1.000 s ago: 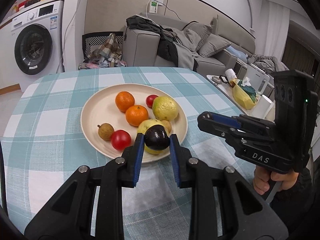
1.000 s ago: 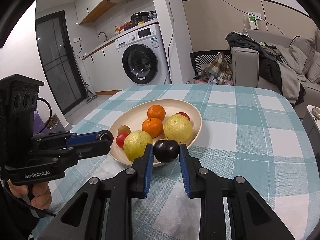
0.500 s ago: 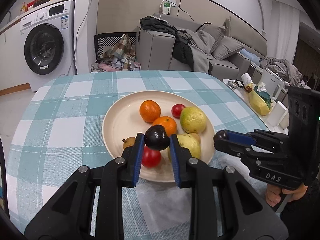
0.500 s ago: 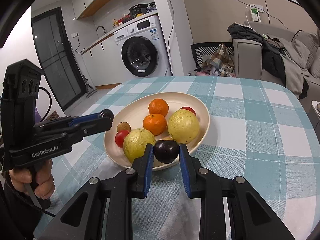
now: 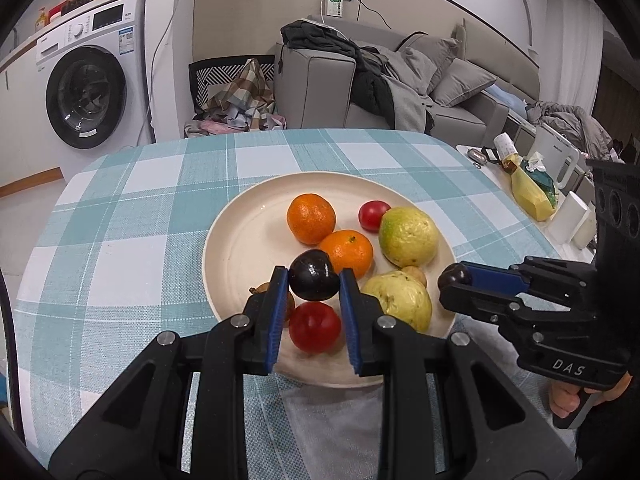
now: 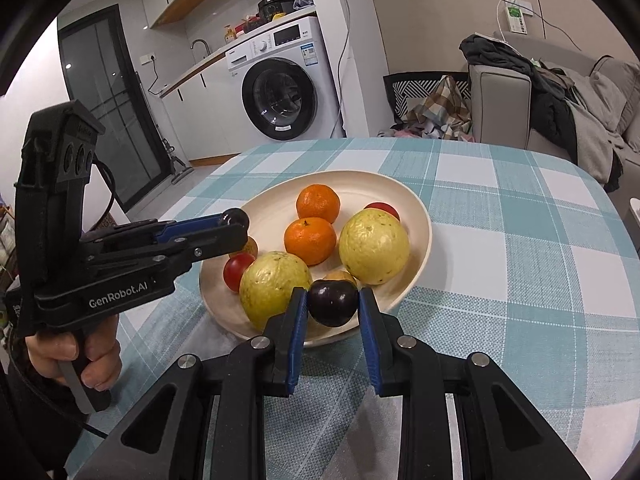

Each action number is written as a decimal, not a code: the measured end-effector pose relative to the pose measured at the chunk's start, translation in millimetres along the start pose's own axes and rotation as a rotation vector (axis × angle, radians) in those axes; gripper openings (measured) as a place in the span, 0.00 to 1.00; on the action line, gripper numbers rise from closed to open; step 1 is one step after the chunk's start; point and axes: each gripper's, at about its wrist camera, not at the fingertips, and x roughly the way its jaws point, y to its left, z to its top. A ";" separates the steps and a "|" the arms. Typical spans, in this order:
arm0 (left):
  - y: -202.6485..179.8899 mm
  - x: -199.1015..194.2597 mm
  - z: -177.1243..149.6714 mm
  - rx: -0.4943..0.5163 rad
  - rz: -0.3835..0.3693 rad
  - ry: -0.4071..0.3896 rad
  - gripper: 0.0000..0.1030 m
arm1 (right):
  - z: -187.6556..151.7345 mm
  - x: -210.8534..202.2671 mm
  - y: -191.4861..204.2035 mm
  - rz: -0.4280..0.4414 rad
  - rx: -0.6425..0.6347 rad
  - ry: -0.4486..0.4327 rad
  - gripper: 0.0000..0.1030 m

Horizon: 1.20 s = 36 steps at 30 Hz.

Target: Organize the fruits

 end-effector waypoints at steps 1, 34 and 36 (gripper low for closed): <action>-1.0 1.8 -0.6 0.005 0.004 0.000 0.22 | 0.2 0.2 -0.7 0.004 0.003 0.000 0.26; -13.2 -67.8 -34.2 0.038 0.104 -0.133 0.99 | -19.3 -47.0 -1.3 -0.096 0.000 -0.139 1.00; -13.4 -72.5 -39.6 0.039 0.114 -0.143 0.99 | -21.2 -52.7 1.6 -0.094 -0.012 -0.163 1.00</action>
